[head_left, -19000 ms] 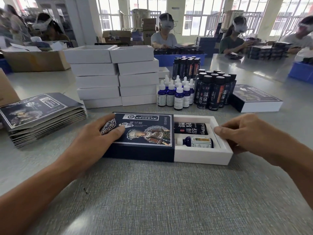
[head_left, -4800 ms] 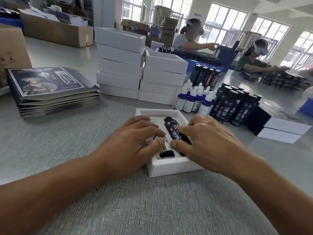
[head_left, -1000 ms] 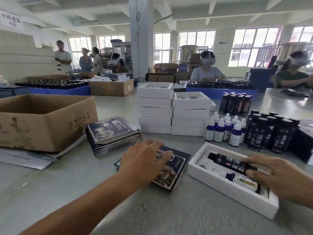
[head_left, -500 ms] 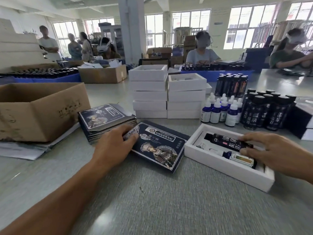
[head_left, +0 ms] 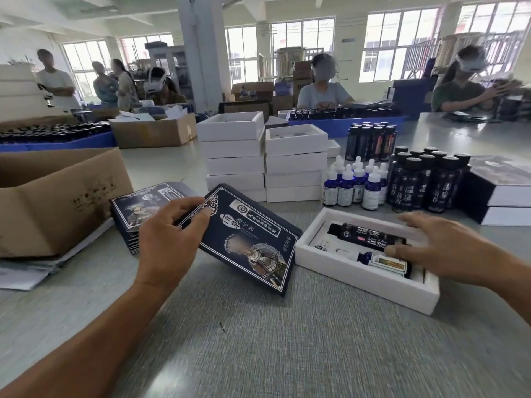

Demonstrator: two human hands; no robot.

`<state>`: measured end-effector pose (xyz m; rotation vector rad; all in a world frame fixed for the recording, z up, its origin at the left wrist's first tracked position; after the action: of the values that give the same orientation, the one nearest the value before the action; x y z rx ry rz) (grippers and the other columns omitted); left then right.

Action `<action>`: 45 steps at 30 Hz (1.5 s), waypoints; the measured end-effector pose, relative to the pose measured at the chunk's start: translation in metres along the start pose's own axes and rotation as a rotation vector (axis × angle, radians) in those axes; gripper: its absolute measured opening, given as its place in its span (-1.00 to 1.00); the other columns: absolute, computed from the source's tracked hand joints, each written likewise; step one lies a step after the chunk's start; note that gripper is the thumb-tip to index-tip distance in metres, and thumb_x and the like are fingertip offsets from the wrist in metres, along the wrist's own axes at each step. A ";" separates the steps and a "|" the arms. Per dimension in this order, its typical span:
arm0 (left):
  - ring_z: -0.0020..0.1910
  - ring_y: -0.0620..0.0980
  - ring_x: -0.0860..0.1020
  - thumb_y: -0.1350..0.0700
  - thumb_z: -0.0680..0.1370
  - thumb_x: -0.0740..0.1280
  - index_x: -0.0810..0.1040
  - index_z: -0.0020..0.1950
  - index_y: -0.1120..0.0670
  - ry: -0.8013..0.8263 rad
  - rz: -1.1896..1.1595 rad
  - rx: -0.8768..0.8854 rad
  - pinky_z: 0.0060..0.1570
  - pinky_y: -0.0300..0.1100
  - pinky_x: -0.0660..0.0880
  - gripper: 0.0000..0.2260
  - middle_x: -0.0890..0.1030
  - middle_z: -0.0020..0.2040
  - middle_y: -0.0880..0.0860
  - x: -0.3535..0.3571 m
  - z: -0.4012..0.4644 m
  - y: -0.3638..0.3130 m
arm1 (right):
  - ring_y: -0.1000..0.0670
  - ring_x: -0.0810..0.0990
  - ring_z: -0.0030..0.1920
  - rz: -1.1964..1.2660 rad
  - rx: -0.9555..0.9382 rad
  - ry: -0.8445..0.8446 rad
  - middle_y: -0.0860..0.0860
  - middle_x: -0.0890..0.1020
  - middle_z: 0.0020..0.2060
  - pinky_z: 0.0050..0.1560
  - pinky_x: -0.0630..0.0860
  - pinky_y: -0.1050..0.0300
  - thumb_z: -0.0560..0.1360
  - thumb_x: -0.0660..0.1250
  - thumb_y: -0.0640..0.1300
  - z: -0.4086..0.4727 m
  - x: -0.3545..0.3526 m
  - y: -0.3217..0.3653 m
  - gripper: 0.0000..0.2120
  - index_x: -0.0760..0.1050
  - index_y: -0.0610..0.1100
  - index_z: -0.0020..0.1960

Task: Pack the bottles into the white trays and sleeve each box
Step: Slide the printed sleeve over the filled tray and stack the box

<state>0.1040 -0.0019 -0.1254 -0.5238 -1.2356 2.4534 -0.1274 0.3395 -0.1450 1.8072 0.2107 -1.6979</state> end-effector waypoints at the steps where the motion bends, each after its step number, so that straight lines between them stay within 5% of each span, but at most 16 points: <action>1: -0.11 -0.21 0.66 0.09 0.55 0.42 0.63 0.15 0.00 -0.008 -0.005 -0.001 -0.31 -0.41 0.55 -0.82 0.65 -0.05 -0.12 0.000 0.000 0.000 | -0.05 0.41 0.39 -0.019 0.028 0.022 0.02 0.36 0.49 0.40 0.32 -0.05 0.29 0.24 0.47 0.000 0.001 -0.003 -0.06 0.19 0.03 0.55; 6: -0.16 -0.20 0.68 0.08 0.55 0.43 0.57 0.23 -0.07 0.003 -0.025 -0.038 -0.33 -0.37 0.57 -0.74 0.64 -0.07 -0.07 -0.001 0.004 0.006 | -0.05 0.39 0.40 -0.117 0.125 0.059 0.01 0.32 0.51 0.38 0.33 -0.04 0.18 0.10 0.61 0.005 0.001 -0.018 0.08 0.16 0.05 0.55; 10: -0.19 -0.18 0.69 0.08 0.55 0.43 0.54 0.23 -0.11 0.055 0.010 -0.080 -0.36 -0.34 0.57 -0.73 0.64 -0.07 -0.05 0.003 0.006 0.016 | 0.10 0.40 0.08 0.044 0.065 0.078 0.05 0.48 0.33 0.11 0.37 0.05 0.39 0.33 0.39 0.005 0.003 -0.016 -0.25 0.30 0.05 0.46; 16: -0.14 -0.05 0.66 0.02 0.56 0.40 0.51 0.23 -0.14 0.151 0.136 -0.179 -0.21 -0.16 0.59 -0.74 0.66 -0.06 0.01 0.009 0.007 0.039 | 0.09 0.59 -0.04 0.250 0.007 0.095 0.10 0.63 -0.04 -0.02 0.51 0.07 0.38 0.48 0.21 0.004 0.001 -0.015 -0.64 0.51 0.08 0.07; 24: -0.18 -0.09 0.64 0.00 0.56 0.40 0.54 0.23 -0.13 0.140 0.121 -0.219 -0.26 -0.22 0.45 -0.76 0.67 -0.14 -0.02 0.010 0.001 0.048 | 0.06 0.61 -0.04 0.427 0.033 0.095 0.05 0.63 -0.02 -0.16 0.47 0.17 0.32 0.54 0.18 0.004 0.003 -0.022 -0.49 0.45 0.00 0.14; 29: -0.20 -0.05 0.64 0.01 0.57 0.40 0.54 0.16 -0.16 0.136 0.119 -0.219 -0.24 -0.17 0.45 -0.81 0.68 -0.18 -0.01 0.011 0.000 0.049 | 0.24 0.60 -0.41 0.477 0.014 0.104 0.01 0.66 -0.18 -0.50 0.40 0.41 0.34 0.55 0.11 0.003 0.001 -0.020 -0.57 0.49 -0.01 0.09; 35: -0.23 -0.10 0.60 0.01 0.58 0.38 0.55 0.17 -0.12 0.129 0.104 -0.244 -0.27 -0.21 0.42 -0.83 0.68 -0.18 0.01 0.009 -0.001 0.050 | 0.10 0.60 -0.24 0.460 0.008 0.136 0.01 0.66 -0.14 -0.35 0.42 0.28 0.36 0.53 0.13 0.000 0.005 -0.016 -0.62 0.51 0.01 0.07; 40: -0.27 -0.14 0.59 0.02 0.59 0.37 0.54 0.19 -0.10 0.143 0.114 -0.240 -0.29 -0.26 0.42 -0.82 0.67 -0.19 0.01 0.011 -0.003 0.045 | 0.07 0.62 -0.02 0.435 -0.026 0.166 0.08 0.65 -0.02 -0.03 0.51 0.12 0.35 0.54 0.16 0.000 0.013 -0.003 -0.56 0.48 0.07 0.13; 45: -0.21 -0.04 0.62 0.04 0.60 0.35 0.53 0.20 -0.06 0.155 0.114 -0.223 -0.25 -0.18 0.47 -0.82 0.68 -0.18 0.04 0.014 -0.007 0.037 | 0.11 0.61 -0.01 0.413 -0.060 0.179 0.12 0.64 0.00 -0.06 0.48 0.18 0.37 0.52 0.17 -0.001 0.015 0.005 -0.59 0.47 0.11 0.13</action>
<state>0.0898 -0.0117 -0.1615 -0.8491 -1.4585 2.3252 -0.1213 0.3316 -0.1572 1.8094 -0.0377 -1.2330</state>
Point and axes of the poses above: each hand's wrist, its own z-axis towards the middle knuckle, its own x-axis out of the palm, y = z × x, the point moved 8 cm from there along z, towards the middle knuckle
